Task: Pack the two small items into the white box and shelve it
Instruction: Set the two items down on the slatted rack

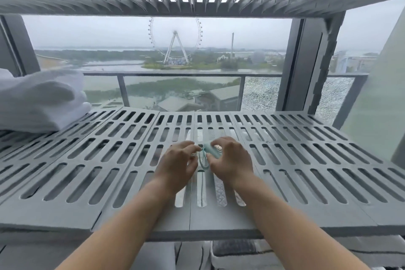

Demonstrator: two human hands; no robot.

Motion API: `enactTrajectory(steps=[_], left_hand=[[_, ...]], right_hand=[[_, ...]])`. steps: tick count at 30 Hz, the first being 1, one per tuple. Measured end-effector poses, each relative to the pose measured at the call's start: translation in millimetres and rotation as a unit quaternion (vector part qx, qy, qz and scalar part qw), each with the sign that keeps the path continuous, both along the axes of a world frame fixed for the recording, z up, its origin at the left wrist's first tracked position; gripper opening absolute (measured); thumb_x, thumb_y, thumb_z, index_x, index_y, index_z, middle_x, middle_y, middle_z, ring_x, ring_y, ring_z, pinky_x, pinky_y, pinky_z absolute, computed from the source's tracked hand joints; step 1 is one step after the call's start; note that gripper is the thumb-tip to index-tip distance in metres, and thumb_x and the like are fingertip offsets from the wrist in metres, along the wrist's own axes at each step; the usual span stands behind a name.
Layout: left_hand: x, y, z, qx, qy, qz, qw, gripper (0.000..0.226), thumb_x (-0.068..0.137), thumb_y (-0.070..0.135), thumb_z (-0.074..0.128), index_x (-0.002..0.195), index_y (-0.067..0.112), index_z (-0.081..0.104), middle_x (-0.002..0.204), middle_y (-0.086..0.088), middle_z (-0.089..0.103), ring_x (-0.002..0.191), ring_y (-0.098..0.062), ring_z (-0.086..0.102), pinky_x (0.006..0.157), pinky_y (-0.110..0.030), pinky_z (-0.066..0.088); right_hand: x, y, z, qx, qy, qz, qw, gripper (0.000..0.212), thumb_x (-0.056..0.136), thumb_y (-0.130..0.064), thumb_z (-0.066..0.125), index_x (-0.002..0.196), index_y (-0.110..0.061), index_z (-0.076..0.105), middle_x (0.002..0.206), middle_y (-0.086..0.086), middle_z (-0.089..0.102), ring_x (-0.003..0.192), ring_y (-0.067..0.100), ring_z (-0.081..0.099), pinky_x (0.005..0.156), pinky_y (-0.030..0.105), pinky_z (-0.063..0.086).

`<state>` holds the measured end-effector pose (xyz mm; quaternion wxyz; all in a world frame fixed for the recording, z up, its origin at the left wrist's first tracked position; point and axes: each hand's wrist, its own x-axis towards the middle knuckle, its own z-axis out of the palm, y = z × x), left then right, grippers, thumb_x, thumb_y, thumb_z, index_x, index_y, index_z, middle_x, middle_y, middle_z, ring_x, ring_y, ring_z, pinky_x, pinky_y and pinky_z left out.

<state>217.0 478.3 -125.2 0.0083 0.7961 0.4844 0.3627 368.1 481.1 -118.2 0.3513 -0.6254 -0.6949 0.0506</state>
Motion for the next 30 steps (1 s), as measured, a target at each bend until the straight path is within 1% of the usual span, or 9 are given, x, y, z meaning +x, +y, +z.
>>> enactTrajectory(steps=[4, 9, 13, 14, 17, 19, 22, 25, 30], left_hand=[[1, 10, -5, 0.005, 0.036, 0.005, 0.999, 0.027, 0.084, 0.009, 0.059, 0.11, 0.007, 0.065, 0.115, -0.009, 0.063, 0.106, -0.027, 0.056, 0.093, -0.03, 0.041], [1, 25, -5, -0.039, 0.034, 0.013, 0.999, 0.036, 0.084, 0.017, 0.061, 0.119, 0.01, 0.058, 0.124, -0.004, 0.059, 0.114, -0.022, 0.053, 0.096, -0.029, 0.04], [1, 28, -10, -0.062, 0.029, 0.027, 0.997, 0.041, 0.086, 0.023, 0.059, 0.125, 0.011, 0.054, 0.131, -0.004, 0.054, 0.123, -0.021, 0.045, 0.102, -0.028, 0.034], [0, 28, -11, -0.061, 0.029, 0.025, 0.997, 0.039, 0.085, 0.022, 0.057, 0.123, 0.011, 0.054, 0.13, -0.004, 0.054, 0.122, -0.022, 0.045, 0.101, -0.028, 0.034], [-1, 29, -14, -0.062, 0.028, 0.031, 0.997, 0.046, 0.082, 0.017, 0.053, 0.128, 0.014, 0.05, 0.137, -0.002, 0.047, 0.126, -0.019, 0.041, 0.101, -0.024, 0.032], [-2, 30, -15, -0.059, 0.025, 0.037, 0.997, 0.049, 0.081, 0.017, 0.053, 0.13, 0.017, 0.048, 0.141, -0.002, 0.044, 0.125, -0.018, 0.043, 0.098, -0.022, 0.032], [-1, 31, -16, -0.048, 0.018, 0.045, 0.998, 0.048, 0.08, 0.018, 0.055, 0.128, 0.018, 0.051, 0.136, -0.003, 0.048, 0.121, -0.018, 0.047, 0.095, -0.019, 0.032], [0, 33, -16, -0.048, 0.016, 0.063, 0.997, 0.046, 0.08, 0.019, 0.056, 0.126, 0.017, 0.053, 0.133, -0.003, 0.05, 0.116, -0.02, 0.051, 0.094, -0.021, 0.035], [8, 49, -7, -0.091, 0.07, 0.041, 0.993, 0.048, 0.084, 0.018, 0.051, 0.133, 0.015, 0.046, 0.14, -0.005, 0.042, 0.121, -0.024, 0.047, 0.099, -0.03, 0.037]], right_hand=[[-1, 14, 3, -0.033, -0.032, 0.031, 0.998, 0.032, 0.079, -0.03, 0.06, 0.109, -0.02, 0.061, 0.117, 0.002, 0.06, 0.104, 0.025, 0.058, 0.09, 0.039, 0.046], [1, 21, 0, -0.042, -0.046, 0.041, 0.997, 0.033, 0.082, -0.032, 0.058, 0.114, -0.021, 0.057, 0.122, 0.001, 0.055, 0.107, 0.024, 0.055, 0.089, 0.035, 0.046], [4, 22, -3, -0.05, -0.036, 0.059, 0.996, 0.033, 0.081, -0.034, 0.051, 0.112, -0.021, 0.058, 0.118, 0.0, 0.053, 0.112, 0.025, 0.05, 0.093, 0.038, 0.042], [6, 22, -4, -0.061, -0.041, 0.074, 0.994, 0.036, 0.08, -0.033, 0.049, 0.113, -0.021, 0.057, 0.121, 0.002, 0.051, 0.117, 0.025, 0.046, 0.096, 0.038, 0.04], [16, 23, -6, -0.101, -0.053, 0.123, 0.986, 0.06, 0.079, -0.032, 0.054, 0.136, -0.019, 0.041, 0.147, 0.006, 0.032, 0.137, 0.024, 0.023, 0.113, 0.038, 0.02], [21, 25, -7, -0.097, -0.047, 0.14, 0.984, 0.066, 0.078, -0.03, 0.059, 0.139, -0.017, 0.038, 0.15, 0.008, 0.027, 0.139, 0.023, 0.019, 0.114, 0.035, 0.015], [18, 28, -8, -0.074, -0.037, 0.127, 0.988, 0.059, 0.079, -0.024, 0.06, 0.134, -0.013, 0.042, 0.146, 0.012, 0.033, 0.136, 0.026, 0.024, 0.112, 0.032, 0.017], [14, 32, -10, -0.04, -0.038, 0.098, 0.994, 0.049, 0.08, -0.026, 0.062, 0.125, -0.011, 0.05, 0.133, 0.012, 0.045, 0.126, 0.027, 0.034, 0.105, 0.029, 0.025], [13, 39, -14, -0.024, -0.044, 0.058, 0.997, 0.053, 0.08, -0.034, 0.062, 0.128, -0.017, 0.049, 0.137, 0.006, 0.044, 0.128, 0.026, 0.034, 0.104, 0.034, 0.032]])
